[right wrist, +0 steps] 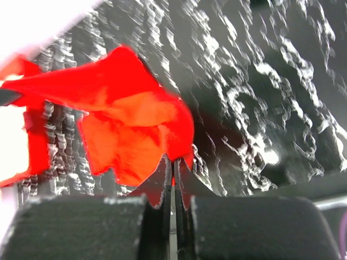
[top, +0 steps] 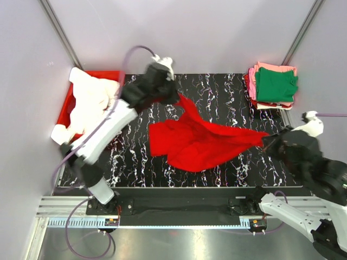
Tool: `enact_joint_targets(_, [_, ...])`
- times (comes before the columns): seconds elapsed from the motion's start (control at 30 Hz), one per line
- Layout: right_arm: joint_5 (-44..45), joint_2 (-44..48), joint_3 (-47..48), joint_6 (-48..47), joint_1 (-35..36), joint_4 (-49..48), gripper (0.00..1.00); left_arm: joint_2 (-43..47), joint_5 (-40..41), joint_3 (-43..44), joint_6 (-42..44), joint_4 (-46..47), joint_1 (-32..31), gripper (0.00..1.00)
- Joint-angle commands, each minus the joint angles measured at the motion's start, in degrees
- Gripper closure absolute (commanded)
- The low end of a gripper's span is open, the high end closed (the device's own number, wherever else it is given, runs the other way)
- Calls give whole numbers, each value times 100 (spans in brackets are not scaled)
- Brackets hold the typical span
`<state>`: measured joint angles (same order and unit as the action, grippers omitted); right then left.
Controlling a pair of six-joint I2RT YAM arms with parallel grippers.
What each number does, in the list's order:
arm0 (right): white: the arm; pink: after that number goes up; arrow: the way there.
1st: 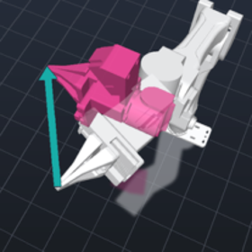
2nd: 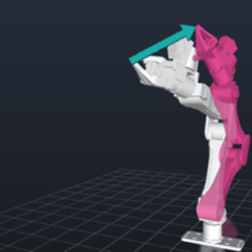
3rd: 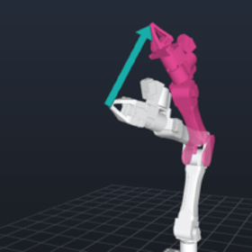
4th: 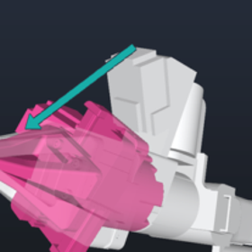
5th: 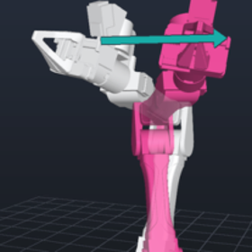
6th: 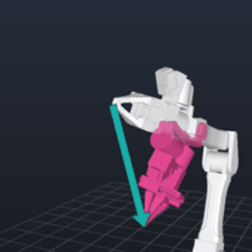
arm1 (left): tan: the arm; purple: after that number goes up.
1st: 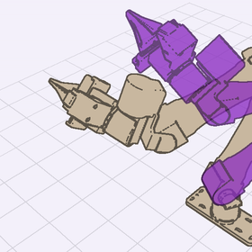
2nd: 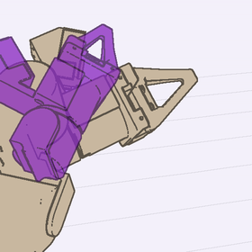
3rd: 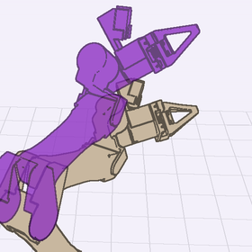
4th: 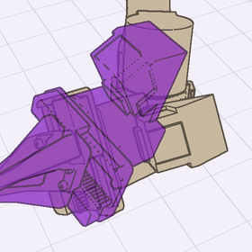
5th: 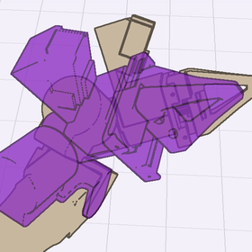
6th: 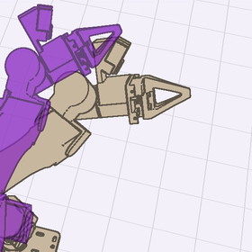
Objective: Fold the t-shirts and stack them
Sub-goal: Flatten the tshirt out
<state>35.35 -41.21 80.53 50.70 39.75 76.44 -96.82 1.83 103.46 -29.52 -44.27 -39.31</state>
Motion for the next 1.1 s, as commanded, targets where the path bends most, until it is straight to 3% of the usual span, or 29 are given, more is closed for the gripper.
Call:
enact_joint_targets(0.0, [131,-1,840,-1174,7,-208,100,1040,748,762,438,-976,20,100])
enact_joint_targets(0.2, [-774,402,1570,-2597,16,-1060,100,2420,899,1563,929,-1707,11,100])
enact_joint_targets(0.4, [-2031,1115,1808,-3689,7,-2299,100,3756,530,2029,1712,-1489,11,100])
enact_joint_targets(0.57, [-2613,810,2141,-4330,-72,-2792,100,4250,353,2178,2238,-830,20,100])
enact_joint_targets(0.63, [-2307,545,2238,-4454,-81,-2889,100,3989,493,2309,2441,-750,20,100])
enact_joint_targets(0.77, [-580,-314,2081,-4945,-72,-3284,100,2864,1169,3432,2915,-1031,20,100])
enact_joint_targets(0.87, [406,-1069,1783,-5461,-64,-3793,100,1985,1540,3803,3092,-856,81,100])
enact_joint_targets(0.9, [620,-1308,1730,-5578,-72,-3995,100,1756,1418,3883,3040,-820,229,100])
enact_joint_targets(0.93, [796,-1545,1564,-5719,-90,-4188,100,1301,799,3962,2970,-820,840,100])
enact_joint_targets(1.0, [1018,-2222,1265,-6185,-256,-4698,100,860,41,3840,2163,-663,1563,100])
enact_joint_targets(1.03, [748,-2477,1115,-6116,-875,-4900,100,327,-485,3779,1952,-618,2132,100])
enact_joint_targets(1.07, [-56,-3089,1123,-5628,-1368,-4885,100,25,-525,3761,1663,-583,2321,100])
